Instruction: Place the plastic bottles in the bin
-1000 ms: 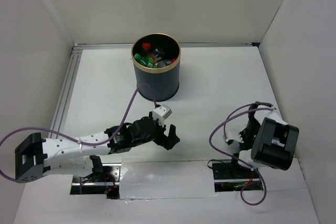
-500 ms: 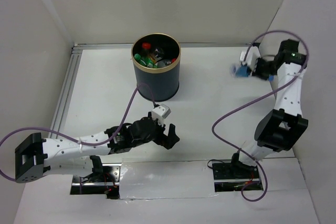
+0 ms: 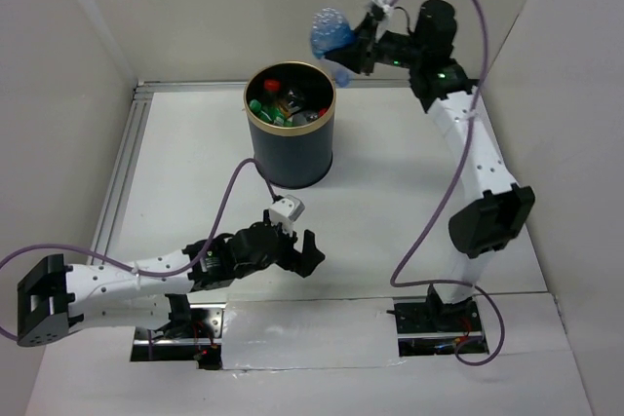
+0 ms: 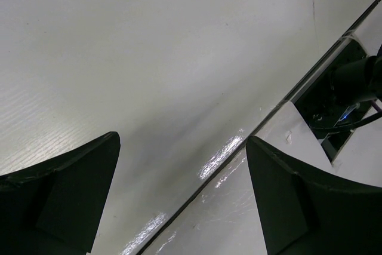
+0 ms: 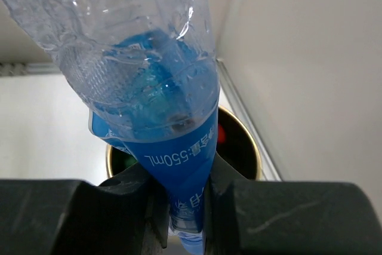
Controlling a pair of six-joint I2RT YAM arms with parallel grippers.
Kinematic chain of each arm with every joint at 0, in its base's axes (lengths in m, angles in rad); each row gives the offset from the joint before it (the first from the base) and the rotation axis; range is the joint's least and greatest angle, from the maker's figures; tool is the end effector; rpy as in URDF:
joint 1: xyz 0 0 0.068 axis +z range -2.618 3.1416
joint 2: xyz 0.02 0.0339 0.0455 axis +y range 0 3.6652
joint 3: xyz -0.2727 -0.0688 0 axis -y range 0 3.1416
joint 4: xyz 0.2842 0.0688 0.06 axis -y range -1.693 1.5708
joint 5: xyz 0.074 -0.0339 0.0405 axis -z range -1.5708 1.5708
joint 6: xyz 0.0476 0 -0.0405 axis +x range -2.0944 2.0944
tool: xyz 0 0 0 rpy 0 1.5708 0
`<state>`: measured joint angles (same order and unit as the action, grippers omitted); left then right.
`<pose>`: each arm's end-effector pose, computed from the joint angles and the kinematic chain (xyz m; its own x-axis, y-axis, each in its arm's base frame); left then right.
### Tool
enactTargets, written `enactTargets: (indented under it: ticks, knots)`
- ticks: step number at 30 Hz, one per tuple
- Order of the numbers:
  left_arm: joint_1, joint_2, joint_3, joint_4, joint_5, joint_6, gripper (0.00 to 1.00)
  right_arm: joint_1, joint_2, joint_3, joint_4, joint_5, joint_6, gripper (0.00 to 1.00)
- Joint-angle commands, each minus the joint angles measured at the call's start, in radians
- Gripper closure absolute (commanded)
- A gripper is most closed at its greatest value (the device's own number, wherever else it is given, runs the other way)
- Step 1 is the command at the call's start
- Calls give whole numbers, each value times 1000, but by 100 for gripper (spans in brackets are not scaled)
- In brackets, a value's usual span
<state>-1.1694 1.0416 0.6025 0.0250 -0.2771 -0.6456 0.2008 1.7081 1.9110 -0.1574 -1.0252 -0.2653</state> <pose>0.1193 -0.2478 0.2342 -0.5994 -0.0690 -0.7975 0.5345 0.7072 -0.4629 0.4056 0.1241 0.5042 0.2895 -0.0799 -0.9538 -0.8957 0.3287 -0.2994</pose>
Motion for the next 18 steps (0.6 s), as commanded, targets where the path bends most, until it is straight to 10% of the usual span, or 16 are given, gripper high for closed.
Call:
enactTargets:
  ticks: [1,6,10,11,18]
  knots:
    - [-6,-70,-32,21,-60,-43,0,90,85,129,151,51,199,98]
    - [-15,-146,-69,-11,-96,-68,0,172,194,180,119,73,187,93]
    - [-15,-178,-69,-36,-131,-77,0,183,249,134,52,117,150,31]
    - [-15,-178,-69,-36,-140,-66,0,183,249,134,36,147,150,0]
    - [-15,-158,-32,-63,-159,-34,0,65,206,229,-193,321,178,0]
